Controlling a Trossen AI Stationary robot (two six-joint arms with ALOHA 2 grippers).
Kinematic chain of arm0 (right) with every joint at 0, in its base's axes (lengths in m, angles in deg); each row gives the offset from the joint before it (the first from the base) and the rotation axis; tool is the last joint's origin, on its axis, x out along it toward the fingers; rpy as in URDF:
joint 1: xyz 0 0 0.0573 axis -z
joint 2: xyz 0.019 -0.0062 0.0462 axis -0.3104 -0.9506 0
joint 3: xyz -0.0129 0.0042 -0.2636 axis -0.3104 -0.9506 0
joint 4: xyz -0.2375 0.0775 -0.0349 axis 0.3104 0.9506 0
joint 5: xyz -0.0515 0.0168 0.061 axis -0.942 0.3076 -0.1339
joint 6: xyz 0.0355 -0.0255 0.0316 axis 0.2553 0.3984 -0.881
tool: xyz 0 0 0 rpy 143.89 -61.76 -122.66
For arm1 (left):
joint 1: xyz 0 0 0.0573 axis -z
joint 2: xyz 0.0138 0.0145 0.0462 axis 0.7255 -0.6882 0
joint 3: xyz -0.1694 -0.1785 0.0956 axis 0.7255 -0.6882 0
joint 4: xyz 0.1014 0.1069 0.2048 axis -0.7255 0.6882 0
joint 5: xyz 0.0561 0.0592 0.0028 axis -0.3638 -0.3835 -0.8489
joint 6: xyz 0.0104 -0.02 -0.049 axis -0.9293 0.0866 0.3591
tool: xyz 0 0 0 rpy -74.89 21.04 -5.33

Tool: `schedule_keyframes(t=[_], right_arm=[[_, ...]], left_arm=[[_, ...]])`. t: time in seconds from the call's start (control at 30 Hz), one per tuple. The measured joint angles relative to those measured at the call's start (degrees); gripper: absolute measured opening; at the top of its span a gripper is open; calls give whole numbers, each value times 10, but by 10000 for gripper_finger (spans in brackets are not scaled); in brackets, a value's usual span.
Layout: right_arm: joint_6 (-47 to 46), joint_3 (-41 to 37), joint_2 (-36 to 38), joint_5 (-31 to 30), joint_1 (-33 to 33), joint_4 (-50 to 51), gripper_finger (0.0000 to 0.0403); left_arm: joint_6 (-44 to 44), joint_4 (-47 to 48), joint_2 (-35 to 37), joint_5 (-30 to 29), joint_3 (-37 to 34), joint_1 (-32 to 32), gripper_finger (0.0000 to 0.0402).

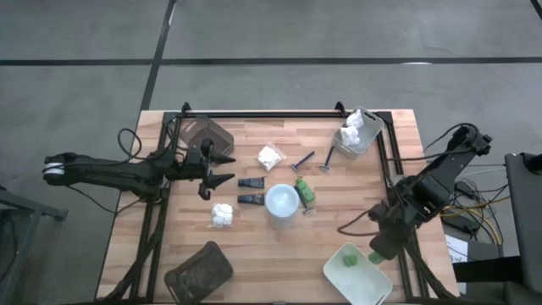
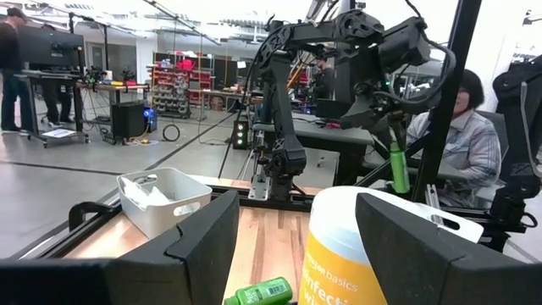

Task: Pick & Place Travel size toiletries
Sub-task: Put the green shampoo into the white bin

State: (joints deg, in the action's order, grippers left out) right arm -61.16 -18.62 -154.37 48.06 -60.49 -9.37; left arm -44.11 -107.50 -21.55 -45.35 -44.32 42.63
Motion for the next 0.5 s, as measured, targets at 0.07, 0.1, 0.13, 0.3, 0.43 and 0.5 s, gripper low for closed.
schedule_keyframes(t=[0.07,0.1,0.13,0.3,0.43,0.5], right_arm=[[-12,6,-10,0,-5,0,95],[-17,8,-16,0,-7,-1,95],[-21,10,-21,0,-8,-4,95],[-41,15,-49,2,-10,-57,95],[-64,15,-70,2,-21,-58,95],[-78,15,-77,2,-27,-47,95]], left_arm=[[0,2,0,0,0,0,243],[0,2,0,0,0,0,243],[0,2,0,0,0,0,243],[0,2,0,0,0,0,243],[0,3,0,0,0,0,243],[0,5,0,0,0,0,243]])
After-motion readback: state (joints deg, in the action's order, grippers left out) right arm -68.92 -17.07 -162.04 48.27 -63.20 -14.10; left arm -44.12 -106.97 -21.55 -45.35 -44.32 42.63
